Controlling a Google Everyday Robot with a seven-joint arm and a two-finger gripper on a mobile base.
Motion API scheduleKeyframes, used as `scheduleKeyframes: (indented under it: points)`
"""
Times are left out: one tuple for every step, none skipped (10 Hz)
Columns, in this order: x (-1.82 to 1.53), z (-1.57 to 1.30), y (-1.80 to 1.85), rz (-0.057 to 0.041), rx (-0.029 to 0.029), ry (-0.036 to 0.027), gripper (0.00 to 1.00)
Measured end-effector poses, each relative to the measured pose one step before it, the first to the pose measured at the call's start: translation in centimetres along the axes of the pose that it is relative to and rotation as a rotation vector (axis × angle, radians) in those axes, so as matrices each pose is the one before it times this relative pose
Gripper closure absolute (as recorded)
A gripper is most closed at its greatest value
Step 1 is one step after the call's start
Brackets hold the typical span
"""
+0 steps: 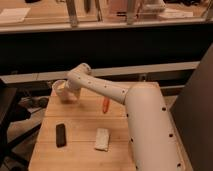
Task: Pick up the ceramic cup
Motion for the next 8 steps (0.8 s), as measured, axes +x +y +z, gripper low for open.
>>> scheduleKeyframes:
  points:
    - [-0.109, 0.184, -0.080, -0.00264, -0.00063, -0.00165, 0.20]
    - [-0.136, 0.264, -0.017, -0.00160, -0.00064, -0.00225, 0.20]
    - [-0.019, 0.052, 0.031, -0.00135, -0.00082, -0.00031, 0.20]
    - [0.004, 0.063, 0.153, -0.00052, -0.00176, -0.00077, 0.21]
    - [-0.046, 0.251, 0.168, -0.00514, -0.00732, 0.00008, 0.28]
    - [-0.050, 0.054, -0.186, -0.00118, 0.00096, -0.00141, 0.31]
    - [-0.148, 0.139, -0.053, -0.00184, -0.00055, -0.00353, 0.37]
    - [-0.045, 0.025, -0.094, -0.00154, 0.00053, -0.00151, 0.45]
